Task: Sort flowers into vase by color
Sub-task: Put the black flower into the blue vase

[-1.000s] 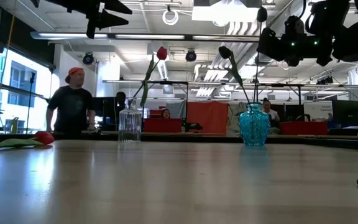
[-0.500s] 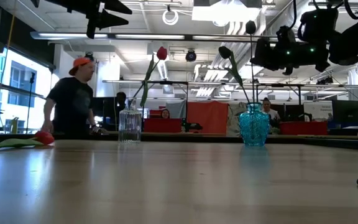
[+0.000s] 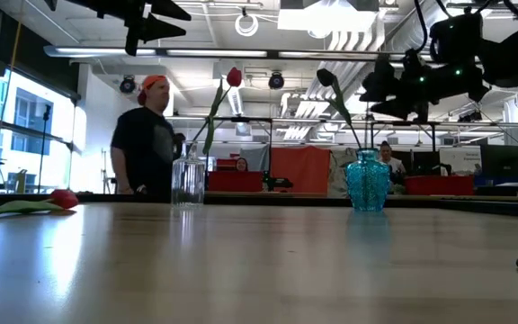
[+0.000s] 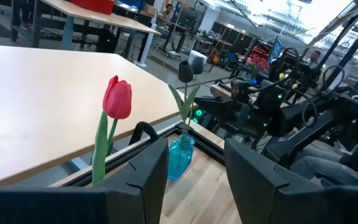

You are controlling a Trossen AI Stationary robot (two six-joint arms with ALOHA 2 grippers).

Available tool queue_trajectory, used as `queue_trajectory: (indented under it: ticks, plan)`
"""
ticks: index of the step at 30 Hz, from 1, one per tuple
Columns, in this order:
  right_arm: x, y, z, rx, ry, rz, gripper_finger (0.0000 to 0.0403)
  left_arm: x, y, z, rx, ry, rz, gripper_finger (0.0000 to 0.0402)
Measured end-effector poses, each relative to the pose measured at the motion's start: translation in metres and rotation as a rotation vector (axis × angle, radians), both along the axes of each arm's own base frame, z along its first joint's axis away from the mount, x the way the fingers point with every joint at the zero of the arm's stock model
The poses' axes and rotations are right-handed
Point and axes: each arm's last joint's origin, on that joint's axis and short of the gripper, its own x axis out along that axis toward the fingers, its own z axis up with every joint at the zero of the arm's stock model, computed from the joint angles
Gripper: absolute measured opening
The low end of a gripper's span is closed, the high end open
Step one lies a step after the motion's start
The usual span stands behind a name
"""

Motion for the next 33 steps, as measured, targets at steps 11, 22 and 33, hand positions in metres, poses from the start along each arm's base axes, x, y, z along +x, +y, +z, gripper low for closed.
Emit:
queue_trajectory:
  ticks: [11,22,33]
  plan:
    - [-0.027,0.03,0.011,0.099,0.064,0.059,0.0284,0.0,0.0,0.0,0.0,0.0,0.0,0.0145]
    - [-0.002,0.077,0.004,0.522,-0.067,0.711,0.0254,0.0,0.0,0.0,0.0,0.0,0.0,0.0145]
    - [0.037,0.16,-0.026,1.074,0.115,1.021,0.0252,0.0,0.0,0.0,-0.001,0.001,0.0,0.0145]
